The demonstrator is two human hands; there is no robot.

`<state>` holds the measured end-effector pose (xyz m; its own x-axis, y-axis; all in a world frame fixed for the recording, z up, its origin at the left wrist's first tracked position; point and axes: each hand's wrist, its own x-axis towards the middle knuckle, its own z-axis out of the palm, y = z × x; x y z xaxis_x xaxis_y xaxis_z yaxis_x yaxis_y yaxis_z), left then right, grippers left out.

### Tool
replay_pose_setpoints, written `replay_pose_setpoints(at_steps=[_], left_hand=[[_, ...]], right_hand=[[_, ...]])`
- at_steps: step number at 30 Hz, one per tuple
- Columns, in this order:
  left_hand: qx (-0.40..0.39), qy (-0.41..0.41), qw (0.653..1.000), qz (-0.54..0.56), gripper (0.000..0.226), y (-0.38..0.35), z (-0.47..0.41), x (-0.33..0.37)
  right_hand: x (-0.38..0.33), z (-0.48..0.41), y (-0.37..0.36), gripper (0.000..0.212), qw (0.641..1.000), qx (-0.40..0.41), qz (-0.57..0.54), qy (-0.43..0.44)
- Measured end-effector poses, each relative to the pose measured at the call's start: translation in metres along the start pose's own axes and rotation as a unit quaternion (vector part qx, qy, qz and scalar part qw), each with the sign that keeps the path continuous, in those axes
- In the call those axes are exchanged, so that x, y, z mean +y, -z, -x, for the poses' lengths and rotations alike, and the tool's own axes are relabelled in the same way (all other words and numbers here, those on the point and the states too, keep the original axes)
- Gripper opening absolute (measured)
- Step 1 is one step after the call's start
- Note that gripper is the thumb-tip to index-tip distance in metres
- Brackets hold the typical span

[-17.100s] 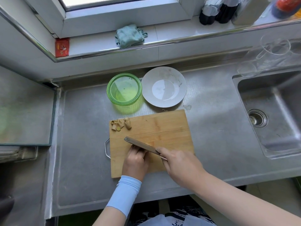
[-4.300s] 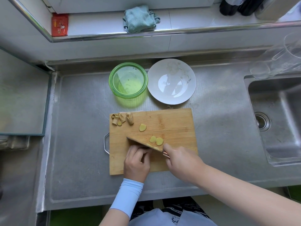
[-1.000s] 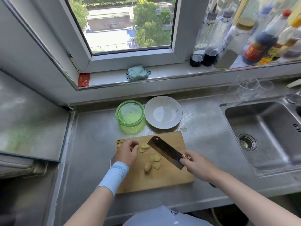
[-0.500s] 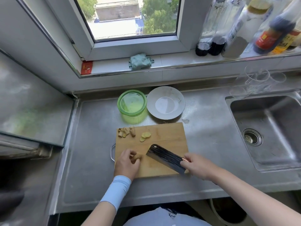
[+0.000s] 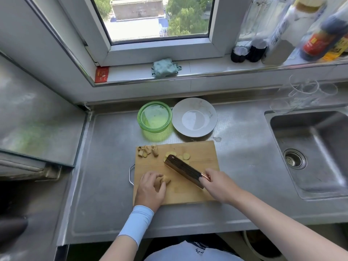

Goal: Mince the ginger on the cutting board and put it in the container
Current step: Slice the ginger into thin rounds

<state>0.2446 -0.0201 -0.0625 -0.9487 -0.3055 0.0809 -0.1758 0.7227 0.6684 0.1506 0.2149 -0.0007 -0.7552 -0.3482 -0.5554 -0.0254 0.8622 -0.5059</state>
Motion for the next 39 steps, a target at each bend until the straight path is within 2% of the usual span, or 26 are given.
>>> replay_pose_setpoints(at_steps=[7, 11, 15, 18, 21, 25, 32, 37, 39], left_hand=[[-0.001, -0.087, 0.996, -0.011, 0.018, -0.001, 0.001, -0.007], [0.013, -0.114, 0.993, -0.019, 0.011, -0.004, -0.002, -0.011], [-0.011, -0.104, 0.994, -0.023, 0.013, -0.005, -0.003, -0.009], [-0.016, -0.080, 0.996, -0.035, 0.014, -0.005, -0.006, -0.010], [0.000, -0.084, 0.996, -0.029, 0.004, -0.009, -0.002, -0.012], [0.027, -0.070, 0.997, -0.024, 0.019, -0.012, 0.002, -0.011], [0.043, -0.088, 0.995, -0.019, 0.011, -0.014, -0.001, -0.014], [0.041, -0.096, 0.994, -0.046, 0.023, -0.018, -0.001, -0.020], [0.046, -0.102, 0.992, -0.057, 0.019, -0.018, -0.001, -0.020]], right_hand=[[-0.023, 0.000, -0.025, 0.022, 0.996, 0.039, 0.071, 0.040], [-0.036, -0.004, -0.034, 0.033, 0.989, 0.038, 0.125, 0.069], [-0.044, -0.004, -0.039, 0.045, 0.982, 0.024, 0.162, 0.090], [-0.043, -0.006, -0.046, 0.048, 0.982, 0.018, 0.156, 0.102], [-0.040, -0.008, -0.046, 0.048, 0.981, 0.016, 0.155, 0.111], [-0.043, -0.004, -0.044, 0.046, 0.979, 0.014, 0.166, 0.119], [-0.050, 0.004, -0.043, 0.045, 0.984, 0.025, 0.126, 0.127], [-0.047, 0.018, -0.047, 0.044, 0.984, 0.043, 0.109, 0.135], [-0.043, 0.022, -0.047, 0.043, 0.984, 0.046, 0.103, 0.137]])
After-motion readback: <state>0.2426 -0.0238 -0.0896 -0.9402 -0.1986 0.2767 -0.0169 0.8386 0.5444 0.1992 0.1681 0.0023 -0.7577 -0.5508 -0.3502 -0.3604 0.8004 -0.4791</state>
